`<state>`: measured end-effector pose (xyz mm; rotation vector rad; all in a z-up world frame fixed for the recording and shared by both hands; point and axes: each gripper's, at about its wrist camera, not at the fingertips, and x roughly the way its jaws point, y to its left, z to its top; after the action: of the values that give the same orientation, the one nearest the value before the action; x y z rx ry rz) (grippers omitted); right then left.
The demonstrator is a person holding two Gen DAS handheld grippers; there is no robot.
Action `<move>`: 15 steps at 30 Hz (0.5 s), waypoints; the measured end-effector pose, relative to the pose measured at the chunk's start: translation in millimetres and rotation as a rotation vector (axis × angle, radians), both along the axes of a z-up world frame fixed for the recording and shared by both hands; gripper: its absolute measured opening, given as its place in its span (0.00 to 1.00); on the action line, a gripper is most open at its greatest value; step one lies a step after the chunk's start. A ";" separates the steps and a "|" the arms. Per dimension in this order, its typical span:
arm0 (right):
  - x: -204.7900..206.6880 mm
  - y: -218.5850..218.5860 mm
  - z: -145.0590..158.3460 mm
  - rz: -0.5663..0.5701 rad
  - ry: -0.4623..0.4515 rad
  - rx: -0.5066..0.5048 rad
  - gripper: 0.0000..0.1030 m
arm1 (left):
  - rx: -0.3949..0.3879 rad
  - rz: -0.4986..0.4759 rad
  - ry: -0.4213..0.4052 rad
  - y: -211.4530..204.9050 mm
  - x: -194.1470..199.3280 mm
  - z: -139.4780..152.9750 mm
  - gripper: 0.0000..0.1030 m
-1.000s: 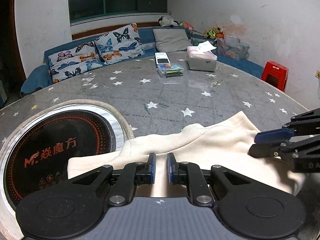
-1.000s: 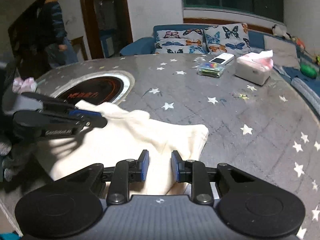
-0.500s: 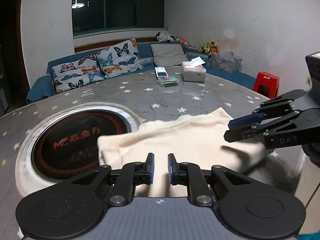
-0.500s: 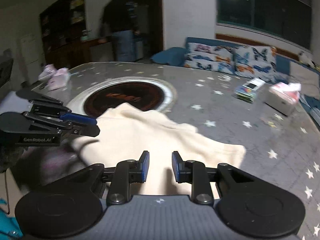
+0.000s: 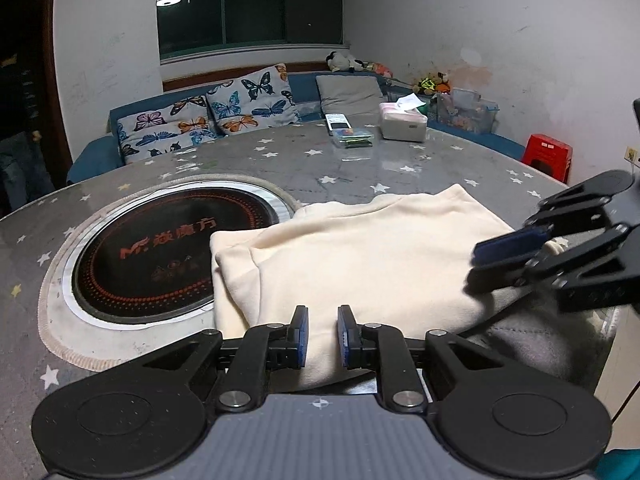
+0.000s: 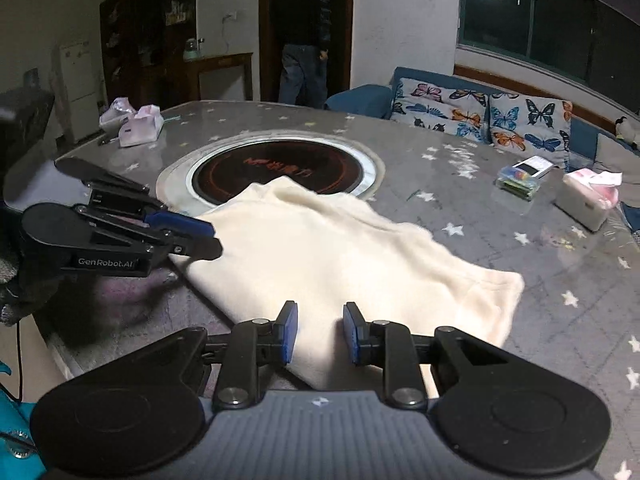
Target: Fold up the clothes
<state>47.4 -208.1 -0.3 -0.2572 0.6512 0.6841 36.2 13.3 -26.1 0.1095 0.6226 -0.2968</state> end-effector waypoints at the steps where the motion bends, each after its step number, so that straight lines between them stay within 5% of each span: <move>1: 1.2 -2.5 -0.7 -0.009 0.004 -0.013 0.23 | -0.005 0.005 0.002 0.7 1.1 -0.4 0.19; 15: 16.0 -17.3 -8.8 0.027 0.059 -0.045 0.24 | -0.155 0.079 0.087 14.3 8.1 -2.2 0.24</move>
<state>63.4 -225.5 -9.1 -0.2891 0.7210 0.7059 44.2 27.5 -28.3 -0.0773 0.6858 -0.2731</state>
